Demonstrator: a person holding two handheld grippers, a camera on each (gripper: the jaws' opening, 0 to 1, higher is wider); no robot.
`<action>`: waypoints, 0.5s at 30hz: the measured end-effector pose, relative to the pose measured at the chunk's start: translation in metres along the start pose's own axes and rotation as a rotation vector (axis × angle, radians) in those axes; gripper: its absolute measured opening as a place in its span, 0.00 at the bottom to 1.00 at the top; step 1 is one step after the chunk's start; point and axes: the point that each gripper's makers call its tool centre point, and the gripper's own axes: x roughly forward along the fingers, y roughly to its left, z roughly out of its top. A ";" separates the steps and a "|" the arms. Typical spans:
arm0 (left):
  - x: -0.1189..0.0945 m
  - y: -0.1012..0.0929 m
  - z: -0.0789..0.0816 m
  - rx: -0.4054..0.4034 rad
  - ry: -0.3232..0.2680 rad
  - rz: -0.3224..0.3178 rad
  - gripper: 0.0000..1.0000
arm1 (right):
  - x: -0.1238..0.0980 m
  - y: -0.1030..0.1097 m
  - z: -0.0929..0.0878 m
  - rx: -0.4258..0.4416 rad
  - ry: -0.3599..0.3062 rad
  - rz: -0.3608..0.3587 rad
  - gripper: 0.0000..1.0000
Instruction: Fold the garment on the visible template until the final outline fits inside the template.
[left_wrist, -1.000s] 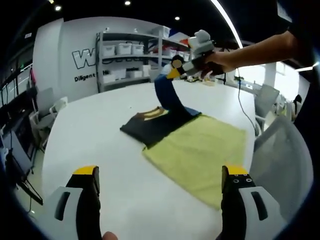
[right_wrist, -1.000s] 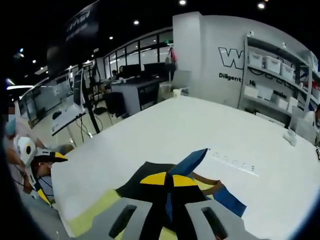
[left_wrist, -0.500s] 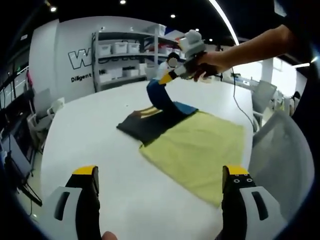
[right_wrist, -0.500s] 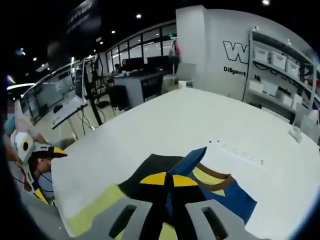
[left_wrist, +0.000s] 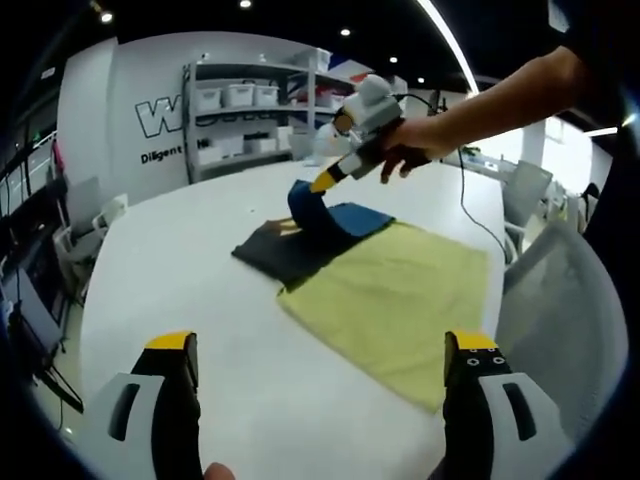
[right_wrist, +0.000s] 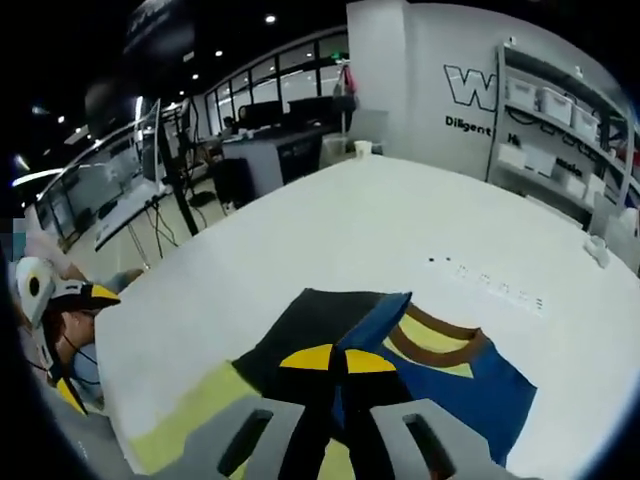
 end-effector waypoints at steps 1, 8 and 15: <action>0.000 0.000 0.000 -0.001 0.001 0.001 0.99 | 0.002 0.001 -0.001 0.022 -0.004 0.000 0.00; -0.002 0.001 -0.004 -0.012 0.010 0.007 0.99 | 0.017 0.013 -0.009 0.053 0.011 0.020 0.00; -0.003 0.001 -0.010 -0.019 0.025 0.008 0.99 | 0.031 0.025 -0.021 0.084 0.030 0.040 0.00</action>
